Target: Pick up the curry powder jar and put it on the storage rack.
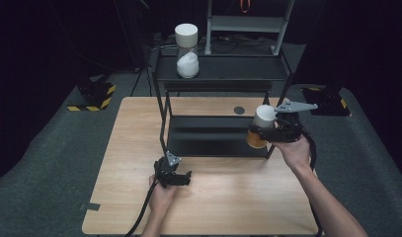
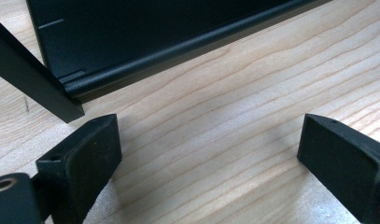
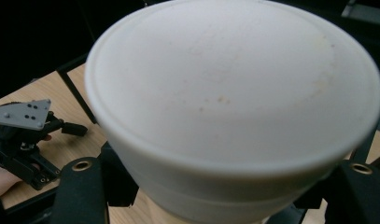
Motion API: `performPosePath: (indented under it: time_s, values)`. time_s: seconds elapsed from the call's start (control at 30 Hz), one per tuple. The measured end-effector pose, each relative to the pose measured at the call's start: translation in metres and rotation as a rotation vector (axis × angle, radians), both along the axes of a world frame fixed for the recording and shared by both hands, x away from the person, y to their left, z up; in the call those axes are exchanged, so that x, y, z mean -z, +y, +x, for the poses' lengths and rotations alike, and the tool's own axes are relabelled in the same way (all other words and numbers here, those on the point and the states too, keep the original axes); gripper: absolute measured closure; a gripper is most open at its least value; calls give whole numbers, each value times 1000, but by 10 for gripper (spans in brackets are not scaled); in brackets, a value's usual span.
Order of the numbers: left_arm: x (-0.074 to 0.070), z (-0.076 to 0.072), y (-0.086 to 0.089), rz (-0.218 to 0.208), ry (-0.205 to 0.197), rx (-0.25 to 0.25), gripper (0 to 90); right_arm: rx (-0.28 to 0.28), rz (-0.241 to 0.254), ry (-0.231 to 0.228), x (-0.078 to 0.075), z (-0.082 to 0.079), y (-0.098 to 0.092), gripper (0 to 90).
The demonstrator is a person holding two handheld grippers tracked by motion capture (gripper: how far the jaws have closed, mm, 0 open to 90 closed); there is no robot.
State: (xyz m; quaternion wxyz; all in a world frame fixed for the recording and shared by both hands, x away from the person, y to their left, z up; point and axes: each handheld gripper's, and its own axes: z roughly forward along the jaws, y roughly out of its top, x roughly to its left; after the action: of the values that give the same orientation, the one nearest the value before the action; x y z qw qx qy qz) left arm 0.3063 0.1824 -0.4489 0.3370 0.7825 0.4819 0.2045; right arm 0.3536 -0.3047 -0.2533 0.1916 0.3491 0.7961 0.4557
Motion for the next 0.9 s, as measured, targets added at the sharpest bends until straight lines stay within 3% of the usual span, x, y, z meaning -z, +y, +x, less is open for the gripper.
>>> performPosePath:
  time_s: [0.1, 0.3, 0.63, 0.9]
  values:
    - [0, 0, 0, 0, 0, 0, 61, -8, -21, -14, -13, 1, 5, 334]
    - [0, 0, 0, 0, 0, 0, 61, -24, -19, -16, -31, 8, 9, 335]
    - [0, 0, 0, -1, 0, 0, 61, -35, -34, 28, -66, 26, 19, 335]
    - [0, 0, 0, -1, 0, -1, 61, -48, -34, 34, -89, 35, 26, 336]
